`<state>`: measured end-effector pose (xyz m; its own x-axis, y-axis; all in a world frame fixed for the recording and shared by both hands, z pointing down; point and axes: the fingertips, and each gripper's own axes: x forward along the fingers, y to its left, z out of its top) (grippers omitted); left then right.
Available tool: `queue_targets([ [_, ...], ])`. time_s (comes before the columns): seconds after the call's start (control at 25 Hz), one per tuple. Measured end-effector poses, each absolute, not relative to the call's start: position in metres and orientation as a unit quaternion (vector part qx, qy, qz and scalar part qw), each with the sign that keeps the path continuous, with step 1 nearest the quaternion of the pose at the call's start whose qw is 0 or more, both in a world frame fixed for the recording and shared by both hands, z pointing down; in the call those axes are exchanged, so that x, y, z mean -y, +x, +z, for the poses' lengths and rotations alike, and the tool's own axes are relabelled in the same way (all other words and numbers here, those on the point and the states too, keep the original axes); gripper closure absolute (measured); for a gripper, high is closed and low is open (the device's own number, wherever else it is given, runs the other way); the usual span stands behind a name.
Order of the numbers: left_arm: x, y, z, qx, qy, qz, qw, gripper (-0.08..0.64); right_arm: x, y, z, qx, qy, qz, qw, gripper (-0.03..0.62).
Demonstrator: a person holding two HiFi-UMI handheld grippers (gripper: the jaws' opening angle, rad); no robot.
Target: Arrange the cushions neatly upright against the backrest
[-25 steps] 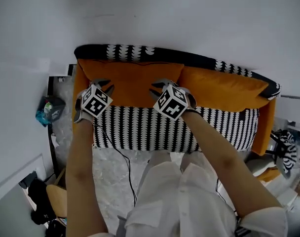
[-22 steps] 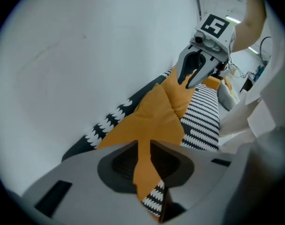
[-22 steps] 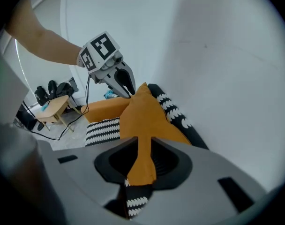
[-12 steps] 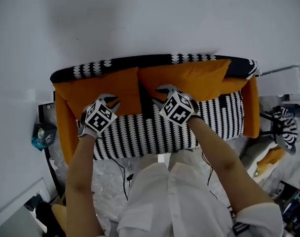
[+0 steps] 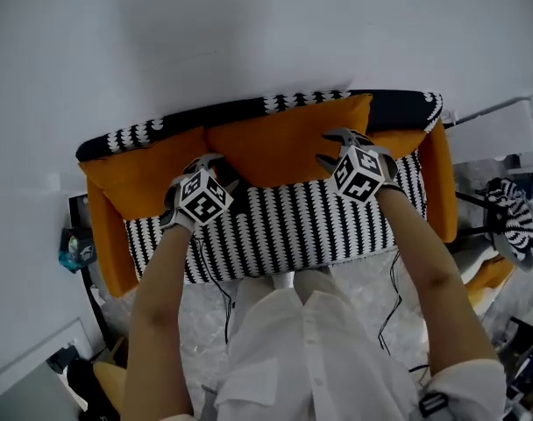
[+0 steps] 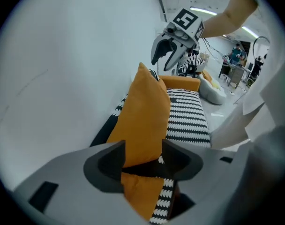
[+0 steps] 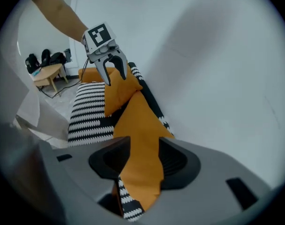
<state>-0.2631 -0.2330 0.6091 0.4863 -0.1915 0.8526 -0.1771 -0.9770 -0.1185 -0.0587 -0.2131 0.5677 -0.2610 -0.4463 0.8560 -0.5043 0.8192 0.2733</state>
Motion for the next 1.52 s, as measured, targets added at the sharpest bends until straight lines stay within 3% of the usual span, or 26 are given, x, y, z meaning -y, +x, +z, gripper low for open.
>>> queue_targets([
  [0.2,0.255,-0.238,0.651,-0.105,-0.827,-0.55,0.052,0.264,0.232,-0.019,0.576,0.764,0.266,-0.029,0.587,0.387],
  [0.52,0.293,-0.23,0.699,-0.12,-0.784,-0.602,0.092,0.258,0.255,0.017,0.614,0.698,0.211,-0.097,0.678,0.356],
  [0.76,0.307,-0.229,0.723,-0.126,-0.772,-0.616,0.09,0.256,0.259,0.032,0.649,0.679,0.222,-0.081,0.695,0.382],
  [0.8,0.309,-0.226,0.725,-0.129,-0.773,-0.614,0.09,0.263,0.259,0.035,0.652,0.677,0.23,-0.08,0.695,0.405],
  [0.88,0.315,-0.223,0.728,-0.132,-0.773,-0.612,0.099,0.369,0.263,0.038,0.656,0.671,0.244,-0.079,0.696,0.47],
  [0.96,0.318,-0.224,0.728,-0.124,-0.772,-0.615,0.104,0.427,0.265,0.038,0.659,0.671,0.25,-0.067,0.695,0.537],
  [1.12,0.31,-0.221,0.728,-0.094,-0.781,-0.614,0.074,0.529,0.26,0.04,0.66,0.674,0.257,-0.015,0.693,0.575],
  [1.52,0.273,-0.206,0.674,-0.02,-0.795,-0.605,0.022,0.54,0.218,0.06,0.627,0.685,0.268,0.075,0.674,0.577],
])
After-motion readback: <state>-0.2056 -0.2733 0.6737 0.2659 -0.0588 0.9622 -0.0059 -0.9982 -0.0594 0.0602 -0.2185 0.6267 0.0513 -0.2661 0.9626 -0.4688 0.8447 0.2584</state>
